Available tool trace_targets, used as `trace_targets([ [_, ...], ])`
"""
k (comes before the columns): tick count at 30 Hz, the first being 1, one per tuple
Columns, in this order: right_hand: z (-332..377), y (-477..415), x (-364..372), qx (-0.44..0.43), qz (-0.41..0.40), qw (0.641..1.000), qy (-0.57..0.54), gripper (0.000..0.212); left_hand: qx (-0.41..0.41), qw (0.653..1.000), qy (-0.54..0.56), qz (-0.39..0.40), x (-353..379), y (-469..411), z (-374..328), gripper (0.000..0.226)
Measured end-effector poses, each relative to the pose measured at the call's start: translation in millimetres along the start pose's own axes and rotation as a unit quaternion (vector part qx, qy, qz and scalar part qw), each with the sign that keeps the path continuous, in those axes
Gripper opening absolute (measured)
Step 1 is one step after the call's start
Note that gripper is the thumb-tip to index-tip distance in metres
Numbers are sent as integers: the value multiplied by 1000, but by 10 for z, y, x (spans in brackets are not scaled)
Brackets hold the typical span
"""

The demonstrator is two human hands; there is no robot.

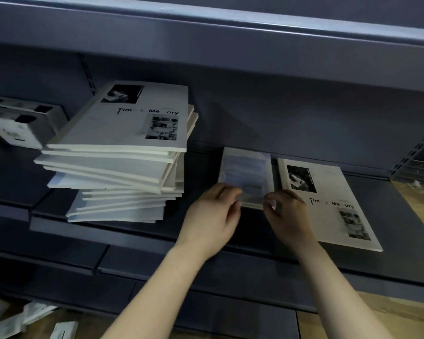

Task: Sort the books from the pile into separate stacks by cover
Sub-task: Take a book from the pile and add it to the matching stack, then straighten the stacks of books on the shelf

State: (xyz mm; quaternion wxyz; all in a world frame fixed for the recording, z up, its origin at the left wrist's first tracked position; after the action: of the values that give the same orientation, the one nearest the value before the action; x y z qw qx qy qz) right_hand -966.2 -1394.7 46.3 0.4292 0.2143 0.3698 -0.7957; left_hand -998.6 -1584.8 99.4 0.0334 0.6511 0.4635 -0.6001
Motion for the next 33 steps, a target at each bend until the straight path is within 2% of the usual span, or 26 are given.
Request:
trace_targets([
  [5,146,92,4,23,1,1000,-19,13,-7,984,57,-171,-867,-67,-187,18],
  [10,282,181,124,44,29,998,-44,13,-55,970,-20,-237,-1480,-115,138,19],
  [14,430,240,201,33,28,999,-25,10,-184,943,-197,-194,-1737,-70,788,37],
  [17,511,303,234,33,18,999,-15,10,-273,919,-247,-144,-1903,36,1199,42],
  [20,527,369,273,50,15,999,-12,11,-312,915,-231,-107,-1981,69,1440,48],
  [27,578,501,319,74,19,997,10,14,-331,934,-126,-56,-1943,-62,1620,69],
  [33,529,576,363,76,23,997,23,17,-338,940,-48,-25,-1876,-144,1702,73],
])
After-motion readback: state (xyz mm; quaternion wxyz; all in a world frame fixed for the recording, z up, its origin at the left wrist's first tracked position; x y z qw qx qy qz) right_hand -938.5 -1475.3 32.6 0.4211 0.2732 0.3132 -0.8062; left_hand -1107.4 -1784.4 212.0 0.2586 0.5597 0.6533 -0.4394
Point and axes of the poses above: each hand's wrist, its own y-axis away from the middle knuckle, its own x-axis out of the palm, z = x × y, the point moved 5 cm from there along -y, towards the middle knuckle, and after that the axes turned 13 degrees about -y, right-handed, at the moved point
